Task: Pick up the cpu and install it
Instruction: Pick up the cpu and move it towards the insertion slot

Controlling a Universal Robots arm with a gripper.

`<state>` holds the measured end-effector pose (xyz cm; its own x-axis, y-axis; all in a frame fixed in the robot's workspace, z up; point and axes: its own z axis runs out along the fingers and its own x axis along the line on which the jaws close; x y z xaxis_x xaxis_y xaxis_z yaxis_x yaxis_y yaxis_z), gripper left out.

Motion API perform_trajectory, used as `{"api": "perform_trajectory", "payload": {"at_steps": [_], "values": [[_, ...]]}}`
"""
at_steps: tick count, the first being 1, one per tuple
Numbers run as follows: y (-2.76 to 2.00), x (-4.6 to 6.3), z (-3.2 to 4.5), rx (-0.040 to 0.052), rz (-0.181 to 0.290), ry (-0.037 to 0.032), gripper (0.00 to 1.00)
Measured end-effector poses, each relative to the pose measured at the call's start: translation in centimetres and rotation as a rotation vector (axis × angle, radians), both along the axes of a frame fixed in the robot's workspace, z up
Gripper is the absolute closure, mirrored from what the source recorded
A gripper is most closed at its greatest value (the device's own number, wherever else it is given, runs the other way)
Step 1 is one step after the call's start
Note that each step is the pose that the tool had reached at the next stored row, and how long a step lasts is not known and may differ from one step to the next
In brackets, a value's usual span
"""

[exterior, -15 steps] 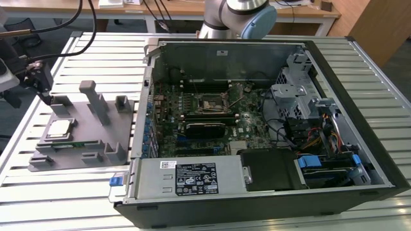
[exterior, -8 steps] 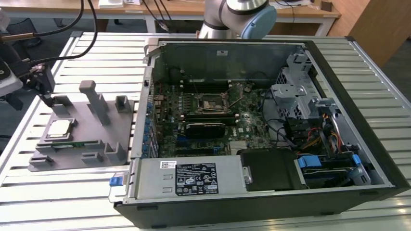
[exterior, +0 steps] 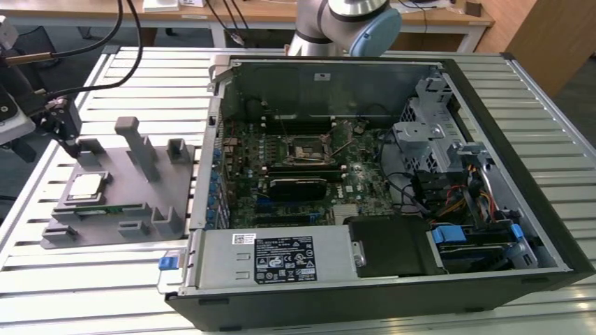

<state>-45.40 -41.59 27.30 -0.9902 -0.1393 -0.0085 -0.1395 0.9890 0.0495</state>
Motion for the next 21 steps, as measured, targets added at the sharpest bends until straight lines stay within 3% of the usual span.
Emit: {"api": "perform_trajectory", "payload": {"at_steps": [8,21], "values": [[0.0,0.0,-0.55,0.0001,-0.002,-0.0001,0.35],[0.0,0.0,-2.27,0.0001,-0.003,-0.0001,0.35]]}}
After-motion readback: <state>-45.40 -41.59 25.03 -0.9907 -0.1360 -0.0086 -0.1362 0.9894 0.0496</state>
